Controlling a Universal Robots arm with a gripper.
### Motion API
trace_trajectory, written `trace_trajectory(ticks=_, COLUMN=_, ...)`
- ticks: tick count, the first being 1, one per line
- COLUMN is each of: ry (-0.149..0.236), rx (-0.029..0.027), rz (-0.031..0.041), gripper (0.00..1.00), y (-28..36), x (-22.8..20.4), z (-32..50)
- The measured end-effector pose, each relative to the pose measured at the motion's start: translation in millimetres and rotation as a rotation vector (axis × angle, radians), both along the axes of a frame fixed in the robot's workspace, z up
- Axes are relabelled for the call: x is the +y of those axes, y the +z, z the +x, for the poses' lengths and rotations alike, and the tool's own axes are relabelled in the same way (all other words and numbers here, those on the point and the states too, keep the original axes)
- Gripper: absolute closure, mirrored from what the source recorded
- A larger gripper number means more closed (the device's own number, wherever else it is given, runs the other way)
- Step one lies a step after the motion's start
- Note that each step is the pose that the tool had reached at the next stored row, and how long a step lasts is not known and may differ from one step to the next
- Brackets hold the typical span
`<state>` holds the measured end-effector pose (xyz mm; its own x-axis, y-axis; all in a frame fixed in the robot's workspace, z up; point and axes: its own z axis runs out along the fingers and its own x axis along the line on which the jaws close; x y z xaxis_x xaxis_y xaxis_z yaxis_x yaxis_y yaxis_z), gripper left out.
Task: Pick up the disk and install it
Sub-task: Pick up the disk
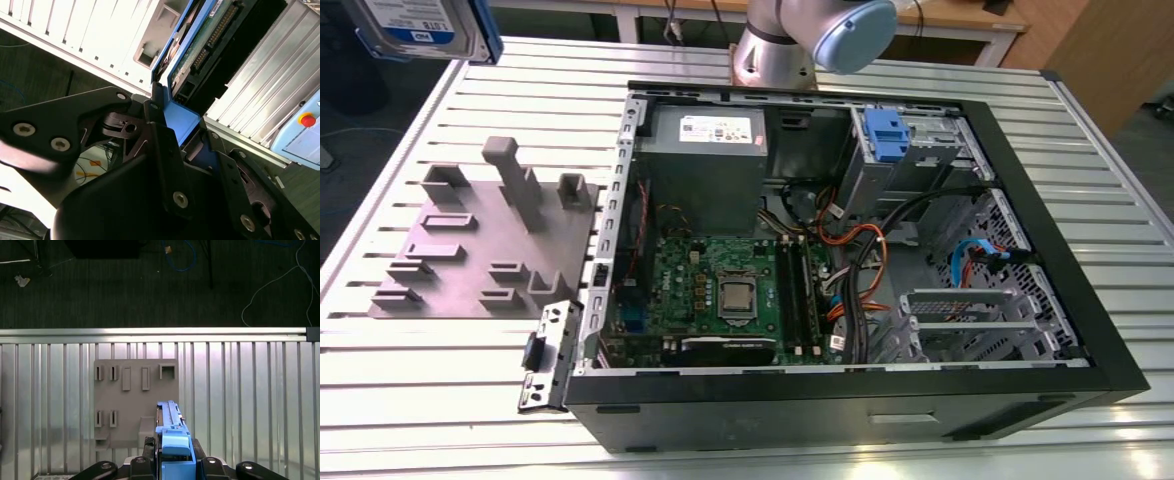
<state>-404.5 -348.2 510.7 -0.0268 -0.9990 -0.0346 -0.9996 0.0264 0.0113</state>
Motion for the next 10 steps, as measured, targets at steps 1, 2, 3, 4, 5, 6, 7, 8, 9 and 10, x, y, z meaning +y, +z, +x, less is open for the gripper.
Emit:
trace_trajectory(ticks=1, ry=0.0, rx=0.0, rz=0.0, gripper=0.63, y=0.0, x=0.0, z=1.1)
trace_trajectory(ticks=2, ry=0.0, rx=0.0001, rz=0.0, gripper=0.63, y=0.0, x=0.0, z=2.3)
trace_trajectory(ticks=3, ry=0.0, rx=0.0001, rz=0.0, gripper=0.63, y=0.0, x=0.0, z=3.3)
trace_trajectory(ticks=4, ry=0.0, rx=0.0, rz=0.0, gripper=0.63, y=0.0, x=0.0, z=4.1)
trace_trajectory(ticks=5, ry=0.0, rx=0.0, rz=0.0, gripper=0.63, y=0.0, x=0.1, z=4.5)
trace_trajectory(ticks=6, ry=0.0, rx=0.0, rz=0.0, gripper=0.63, y=0.0, x=0.1, z=4.6)
trace_trajectory(ticks=7, ry=0.0, rx=0.0, rz=0.0, gripper=0.63, y=0.0, x=0.0, z=5.1)
trace_trajectory(ticks=8, ry=0.0, rx=0.0001, rz=0.0, gripper=0.63, y=0.0, x=0.0, z=5.2)
trace_trajectory(ticks=9, ry=0.0, rx=0.0001, rz=0.0, gripper=0.63, y=0.0, x=0.0, z=5.2)
trace_trajectory(ticks=10, ry=0.0, rx=0.0001, rz=0.0, gripper=0.63, y=0.0, x=0.0, z=5.2)
